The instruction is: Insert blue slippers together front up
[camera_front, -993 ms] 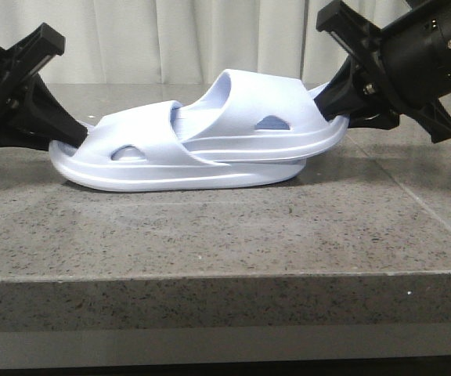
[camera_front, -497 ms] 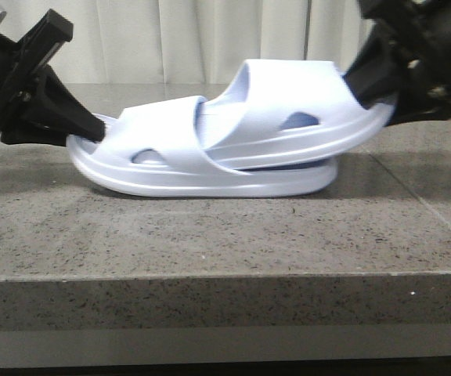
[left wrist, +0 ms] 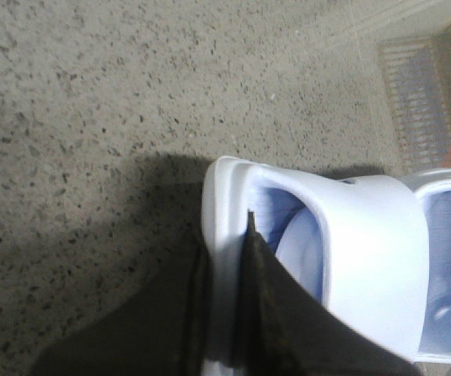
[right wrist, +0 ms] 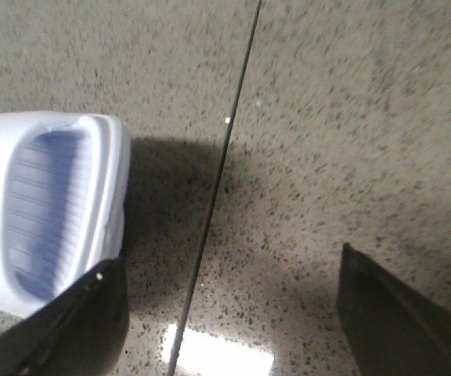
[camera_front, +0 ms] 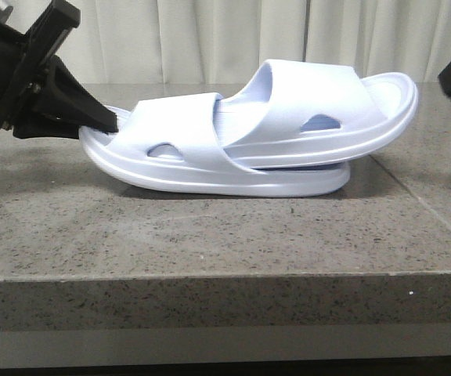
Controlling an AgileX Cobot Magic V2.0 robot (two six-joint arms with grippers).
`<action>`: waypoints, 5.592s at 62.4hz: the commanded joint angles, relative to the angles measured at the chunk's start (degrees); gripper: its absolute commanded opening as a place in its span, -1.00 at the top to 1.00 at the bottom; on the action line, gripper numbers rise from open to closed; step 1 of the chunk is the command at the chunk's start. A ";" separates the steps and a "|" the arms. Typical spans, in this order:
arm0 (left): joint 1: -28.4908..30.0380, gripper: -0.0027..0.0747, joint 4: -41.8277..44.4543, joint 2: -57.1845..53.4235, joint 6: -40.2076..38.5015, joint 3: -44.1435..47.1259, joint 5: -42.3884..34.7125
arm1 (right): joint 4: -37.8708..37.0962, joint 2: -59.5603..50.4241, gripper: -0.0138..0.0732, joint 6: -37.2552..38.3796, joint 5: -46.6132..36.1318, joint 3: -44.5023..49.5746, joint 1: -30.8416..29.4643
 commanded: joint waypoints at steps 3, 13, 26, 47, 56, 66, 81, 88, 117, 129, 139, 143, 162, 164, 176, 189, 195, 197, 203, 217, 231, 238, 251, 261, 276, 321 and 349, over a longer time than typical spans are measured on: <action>-0.43 0.98 -3.86 -1.80 0.63 -1.47 -0.68 | 1.47 -3.99 -0.64 -0.19 -0.16 -1.31 -0.71; -0.43 0.98 -4.00 -1.80 0.63 -1.47 -0.90 | 1.47 -4.56 -0.64 -0.19 -0.11 -1.31 -0.71; -0.43 0.87 -3.79 -1.80 1.78 -1.47 -0.90 | 1.47 -4.56 -0.64 -0.19 0.14 -1.27 -0.71; -0.31 -0.17 2.39 -2.13 1.26 -2.70 -0.90 | 1.47 -4.89 -0.63 -0.24 1.48 -1.27 -0.71; -0.31 -0.16 15.37 -4.44 -7.29 -6.13 -2.62 | 1.42 -7.69 -0.63 -0.24 4.26 -1.27 -0.71; -0.31 -0.16 41.79 -8.25 -25.76 -11.01 -3.73 | -0.61 -13.40 -0.63 0.23 7.46 -1.33 -0.71; -0.41 -0.16 71.37 -17.96 -45.67 -13.91 2.52 | -15.27 -23.82 -0.56 13.32 10.40 -1.33 0.63; -0.41 -0.16 74.14 -23.41 -46.70 -11.60 5.40 | -25.03 -27.23 -0.56 21.30 12.69 -1.33 3.74; -0.41 -0.16 90.32 -48.23 -57.25 3.34 7.53 | -48.50 -37.24 -0.56 39.81 22.98 -1.27 12.10; -0.41 -0.16 90.32 -51.98 -57.25 6.01 6.16 | -47.99 -41.23 -0.56 39.81 20.82 -1.27 12.10; -0.41 -0.15 90.32 -51.98 -57.25 6.83 3.83 | -47.99 -42.37 -0.56 39.81 18.37 -1.27 12.10; -0.41 -0.15 90.32 -51.98 -57.25 6.97 3.28 | -47.99 -42.37 -0.54 39.81 18.35 -1.20 12.10; -0.41 0.53 89.66 -51.98 -57.25 6.97 1.41 | -47.95 -42.37 0.45 39.81 18.46 -1.20 12.10; -0.41 0.61 89.42 -51.98 -57.25 6.97 1.29 | -47.95 -42.37 0.54 39.81 18.46 -1.20 12.10; -0.41 0.98 88.93 -51.98 -57.25 6.97 0.45 | -47.95 -42.37 0.83 39.81 18.46 -1.20 12.10; -0.41 0.98 88.58 -51.98 -57.25 6.97 -0.87 | -47.95 -42.37 0.84 39.81 18.03 -1.20 12.10; -0.41 0.98 88.58 -51.98 -57.25 6.97 -0.87 | -47.95 -42.37 0.84 39.81 18.03 -1.20 12.10; -0.41 0.98 88.58 -51.98 -57.25 6.97 -0.87 | -47.95 -42.37 0.84 39.81 18.03 -1.20 12.10; -0.41 0.98 88.58 -51.98 -57.25 6.97 -0.87 | -47.95 -42.37 0.84 39.81 18.03 -1.20 12.10; -0.41 0.98 88.58 -51.98 -57.25 6.97 -0.87 | -47.95 -42.37 0.84 39.81 18.03 -1.20 12.10; 0.13 0.98 89.00 -55.22 -57.25 8.80 -2.12 | -47.95 -42.37 0.84 39.81 18.03 -1.20 12.10; 2.67 0.98 87.40 -61.04 -57.25 14.36 -7.80 | -47.95 -42.37 0.84 39.81 18.03 -1.20 12.10; 7.58 0.98 78.97 -74.07 -57.25 29.56 -24.00 | -47.95 -42.37 0.84 39.81 18.03 -1.20 12.10; 9.94 0.98 75.53 -82.73 -57.25 39.66 -31.20 | -47.95 -42.37 0.84 39.81 18.03 -1.20 12.10; 9.94 0.98 75.91 -85.75 -56.99 47.15 -39.70 | -47.95 -42.37 0.84 39.81 18.03 -1.20 12.10; 9.94 0.98 83.08 -91.27 -54.57 50.57 -44.97 | -47.95 -42.37 0.84 39.81 18.08 -1.20 12.10; 7.56 0.98 83.22 -91.27 -52.01 50.57 -44.97 | -47.95 -42.37 0.84 39.81 18.08 -1.20 12.10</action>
